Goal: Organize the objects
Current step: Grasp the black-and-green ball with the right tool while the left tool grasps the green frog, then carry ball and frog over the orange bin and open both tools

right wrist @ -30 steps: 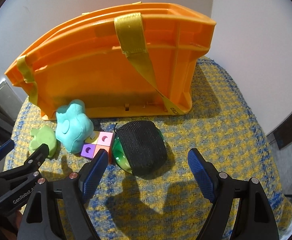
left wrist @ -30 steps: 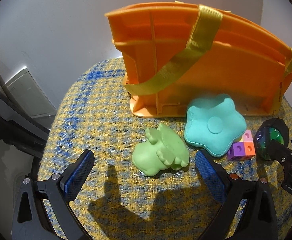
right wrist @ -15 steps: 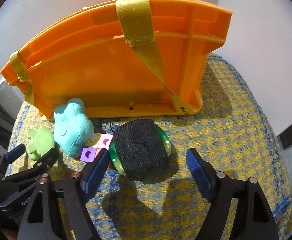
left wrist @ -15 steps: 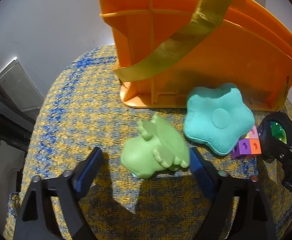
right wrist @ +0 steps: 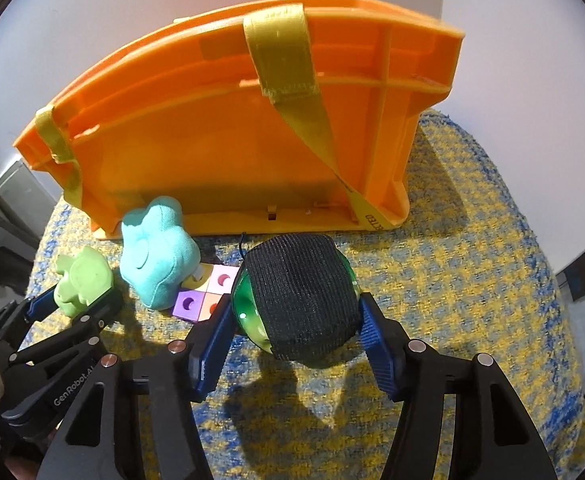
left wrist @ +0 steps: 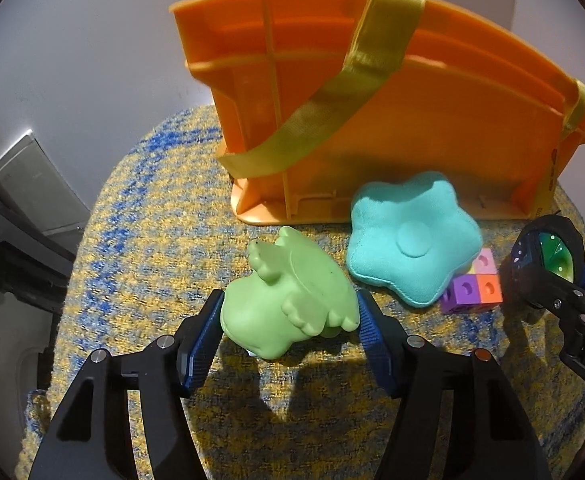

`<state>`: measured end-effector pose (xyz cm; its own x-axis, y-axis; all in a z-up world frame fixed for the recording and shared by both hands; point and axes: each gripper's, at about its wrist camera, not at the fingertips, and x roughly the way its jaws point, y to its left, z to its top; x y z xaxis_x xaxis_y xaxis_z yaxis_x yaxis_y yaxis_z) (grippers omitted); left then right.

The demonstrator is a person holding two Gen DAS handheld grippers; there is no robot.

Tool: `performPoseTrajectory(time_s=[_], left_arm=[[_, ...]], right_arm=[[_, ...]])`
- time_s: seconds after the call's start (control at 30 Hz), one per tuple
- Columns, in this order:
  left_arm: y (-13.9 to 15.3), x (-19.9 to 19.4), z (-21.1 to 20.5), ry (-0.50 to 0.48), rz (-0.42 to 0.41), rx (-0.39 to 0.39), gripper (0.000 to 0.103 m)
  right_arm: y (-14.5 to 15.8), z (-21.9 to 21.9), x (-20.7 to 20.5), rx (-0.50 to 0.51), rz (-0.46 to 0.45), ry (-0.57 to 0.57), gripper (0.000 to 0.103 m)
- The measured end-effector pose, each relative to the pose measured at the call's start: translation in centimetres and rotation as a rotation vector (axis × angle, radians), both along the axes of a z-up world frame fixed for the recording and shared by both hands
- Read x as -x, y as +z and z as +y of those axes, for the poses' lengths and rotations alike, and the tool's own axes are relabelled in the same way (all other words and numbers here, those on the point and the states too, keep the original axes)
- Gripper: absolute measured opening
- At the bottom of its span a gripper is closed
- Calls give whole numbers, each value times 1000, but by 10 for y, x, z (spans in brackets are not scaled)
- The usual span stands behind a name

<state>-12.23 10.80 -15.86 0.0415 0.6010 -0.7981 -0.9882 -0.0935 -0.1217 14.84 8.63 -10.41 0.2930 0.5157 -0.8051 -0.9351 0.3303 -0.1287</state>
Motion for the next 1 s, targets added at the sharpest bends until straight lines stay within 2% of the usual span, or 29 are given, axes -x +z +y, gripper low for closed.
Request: performPoseTrajectory(time_s=[0.4, 0.5, 0.63, 1.0], left_arm=[[33, -8, -16, -29, 7, -60, 63], [41, -9, -33, -28, 12, -79, 63], [56, -16, -45, -24, 17, -97, 63], [93, -6, -43, -20, 33, -154, 63]], right_arm=[[32, -16, -2, -52, -20, 7, 60], [40, -15, -15, -69, -26, 18, 60], [49, -24, -7, -91, -36, 22, 60], [83, -34, 3, -145, -51, 32, 60]])
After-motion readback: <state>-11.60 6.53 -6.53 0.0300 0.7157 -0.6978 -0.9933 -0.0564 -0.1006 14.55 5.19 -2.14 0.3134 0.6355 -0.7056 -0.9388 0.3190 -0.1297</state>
